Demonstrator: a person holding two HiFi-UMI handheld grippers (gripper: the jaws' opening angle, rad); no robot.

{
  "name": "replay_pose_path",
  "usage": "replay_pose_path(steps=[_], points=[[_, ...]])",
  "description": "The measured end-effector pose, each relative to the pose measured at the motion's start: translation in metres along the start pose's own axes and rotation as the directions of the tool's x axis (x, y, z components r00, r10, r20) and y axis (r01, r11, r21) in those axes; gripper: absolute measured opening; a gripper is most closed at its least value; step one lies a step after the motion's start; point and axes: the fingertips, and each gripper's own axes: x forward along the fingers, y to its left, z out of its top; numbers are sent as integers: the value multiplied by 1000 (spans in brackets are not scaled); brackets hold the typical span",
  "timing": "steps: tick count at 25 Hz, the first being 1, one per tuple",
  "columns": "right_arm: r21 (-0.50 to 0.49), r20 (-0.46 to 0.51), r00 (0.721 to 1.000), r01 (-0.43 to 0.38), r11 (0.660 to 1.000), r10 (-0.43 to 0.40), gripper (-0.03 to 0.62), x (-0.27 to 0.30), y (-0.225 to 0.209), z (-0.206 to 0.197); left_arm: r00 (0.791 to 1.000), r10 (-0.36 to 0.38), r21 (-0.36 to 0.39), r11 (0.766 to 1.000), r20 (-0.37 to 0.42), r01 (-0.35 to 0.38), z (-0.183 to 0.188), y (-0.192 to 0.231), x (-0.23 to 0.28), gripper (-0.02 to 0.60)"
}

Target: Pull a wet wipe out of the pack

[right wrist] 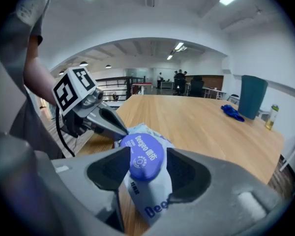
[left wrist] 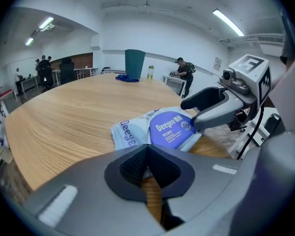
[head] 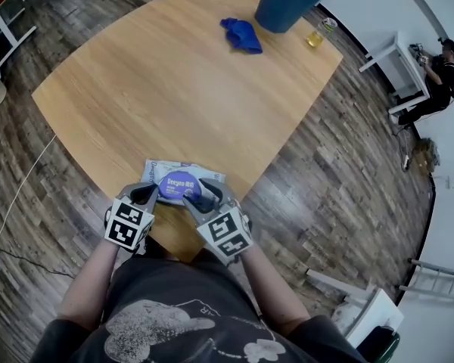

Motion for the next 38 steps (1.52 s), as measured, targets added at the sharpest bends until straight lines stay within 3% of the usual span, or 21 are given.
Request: replay_pose_path(steps=[4, 9, 21, 35, 38], points=[[-123, -91, 994, -64, 990, 53, 282, 15, 12, -12, 1000, -12, -10, 1000, -5, 12, -1, 0, 1, 17], [-185, -126, 991, -70, 980, 47, 288, 27, 13, -17, 1000, -21, -19, 1000, -10, 21, -1, 1, 1, 17], [-23, -116, 979, -172, 985, 169, 283, 28, 8, -19, 1000, -10, -7, 1000, -8, 10, -1, 0, 1, 17], [90, -142, 952, -260, 961, 271, 278, 27, 4, -20, 1000, 0, 3, 1000, -2, 0, -3, 0, 1, 17], [152, -122, 944, -287, 946, 307, 278, 27, 2, -17, 1000, 8, 2, 1000, -9, -8, -2, 1, 2, 17]])
